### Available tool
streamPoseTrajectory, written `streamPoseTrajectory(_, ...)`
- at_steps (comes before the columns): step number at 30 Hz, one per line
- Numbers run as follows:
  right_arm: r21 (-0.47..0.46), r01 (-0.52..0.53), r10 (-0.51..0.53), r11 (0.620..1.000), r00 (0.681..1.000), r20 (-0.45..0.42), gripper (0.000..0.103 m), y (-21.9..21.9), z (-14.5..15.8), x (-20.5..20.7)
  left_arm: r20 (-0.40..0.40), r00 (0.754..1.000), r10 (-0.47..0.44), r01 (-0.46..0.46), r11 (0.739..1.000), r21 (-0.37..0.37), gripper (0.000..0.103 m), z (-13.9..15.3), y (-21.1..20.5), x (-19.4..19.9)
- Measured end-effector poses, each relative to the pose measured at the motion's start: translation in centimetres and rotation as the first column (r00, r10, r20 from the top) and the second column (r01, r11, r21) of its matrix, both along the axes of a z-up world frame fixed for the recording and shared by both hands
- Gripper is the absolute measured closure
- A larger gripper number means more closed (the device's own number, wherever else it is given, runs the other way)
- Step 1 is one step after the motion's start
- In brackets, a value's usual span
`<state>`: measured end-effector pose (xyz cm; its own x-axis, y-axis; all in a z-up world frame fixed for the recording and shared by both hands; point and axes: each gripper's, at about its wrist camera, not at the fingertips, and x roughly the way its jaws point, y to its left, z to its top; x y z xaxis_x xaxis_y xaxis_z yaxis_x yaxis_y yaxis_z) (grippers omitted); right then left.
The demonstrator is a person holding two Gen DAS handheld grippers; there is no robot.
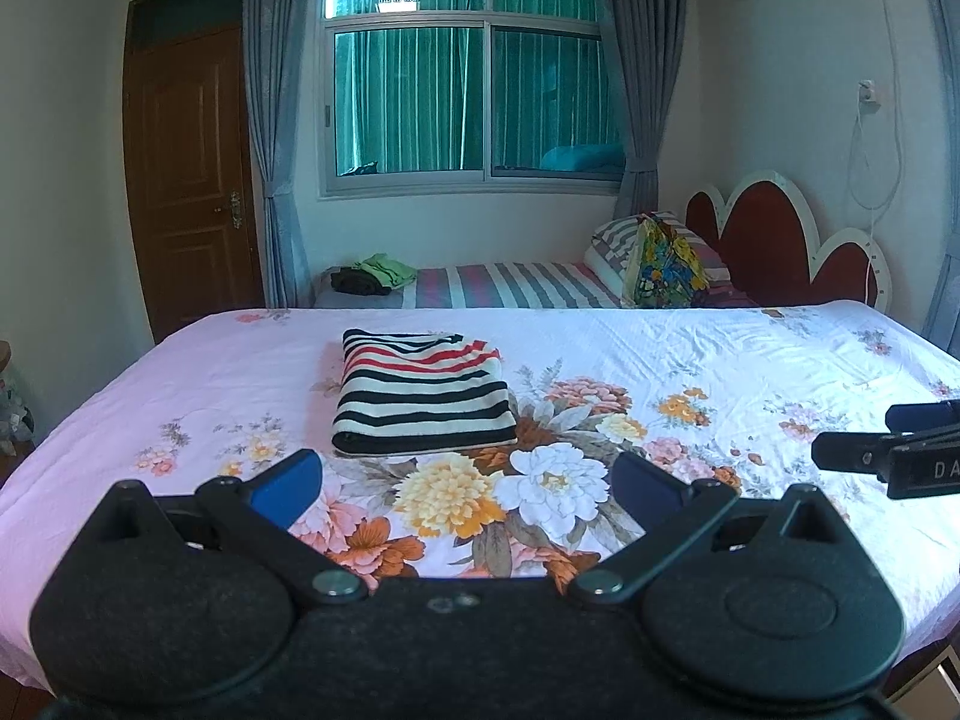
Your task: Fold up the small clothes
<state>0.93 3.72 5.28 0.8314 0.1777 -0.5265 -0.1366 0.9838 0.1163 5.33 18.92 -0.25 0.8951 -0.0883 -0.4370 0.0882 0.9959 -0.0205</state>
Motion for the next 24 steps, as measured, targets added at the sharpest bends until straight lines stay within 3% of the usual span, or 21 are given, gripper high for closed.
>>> streamPoseTrajectory(24,0.001,-0.007,0.007,1.000,1.000,-0.003,0.000,-0.43,0.25,0.32,0.000,1.000,0.001,-0.001,1.000,-0.003,0.001,0.02,0.27,-0.15)
